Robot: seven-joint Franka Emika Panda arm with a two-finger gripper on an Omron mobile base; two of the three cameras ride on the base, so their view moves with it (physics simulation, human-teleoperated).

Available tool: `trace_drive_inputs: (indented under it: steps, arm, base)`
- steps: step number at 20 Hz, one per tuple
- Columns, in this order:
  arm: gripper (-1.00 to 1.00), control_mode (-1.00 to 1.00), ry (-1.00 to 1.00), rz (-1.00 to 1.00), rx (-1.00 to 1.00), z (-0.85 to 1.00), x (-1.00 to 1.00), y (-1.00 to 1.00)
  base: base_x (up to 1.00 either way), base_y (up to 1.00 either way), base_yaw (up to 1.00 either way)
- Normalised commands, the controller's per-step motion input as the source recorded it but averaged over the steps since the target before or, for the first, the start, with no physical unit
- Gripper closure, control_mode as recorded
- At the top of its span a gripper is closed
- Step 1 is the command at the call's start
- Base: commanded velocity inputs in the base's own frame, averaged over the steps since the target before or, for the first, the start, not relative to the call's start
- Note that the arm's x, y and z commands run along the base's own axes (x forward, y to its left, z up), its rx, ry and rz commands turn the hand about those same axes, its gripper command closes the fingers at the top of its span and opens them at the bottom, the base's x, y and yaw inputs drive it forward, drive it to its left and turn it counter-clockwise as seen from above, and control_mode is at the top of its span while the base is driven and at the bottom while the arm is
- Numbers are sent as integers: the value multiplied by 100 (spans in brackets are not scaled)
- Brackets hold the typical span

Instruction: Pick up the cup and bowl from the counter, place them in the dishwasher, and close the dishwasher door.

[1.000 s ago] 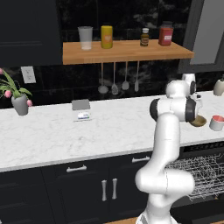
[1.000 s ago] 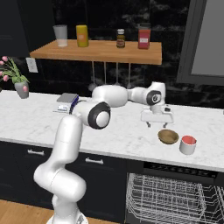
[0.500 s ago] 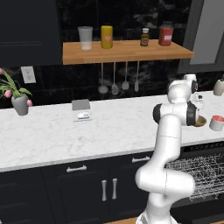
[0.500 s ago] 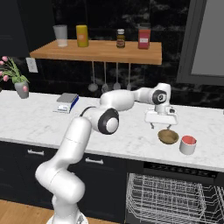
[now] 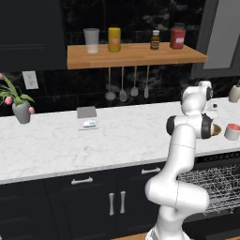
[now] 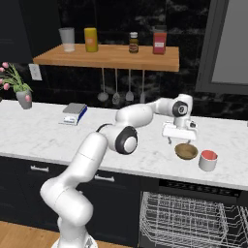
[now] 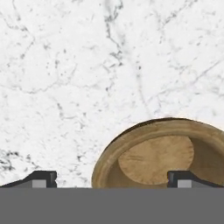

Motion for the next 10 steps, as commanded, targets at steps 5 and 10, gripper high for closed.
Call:
trace_drive_inputs:
  steps: [5,10]
  arm:
    - [-100,-100,4,0,0,-50,0,0]
    - [-100,-100,1,0,4,-40,0,0]
  base:
    - [0,0,0]
    - [0,0,0]
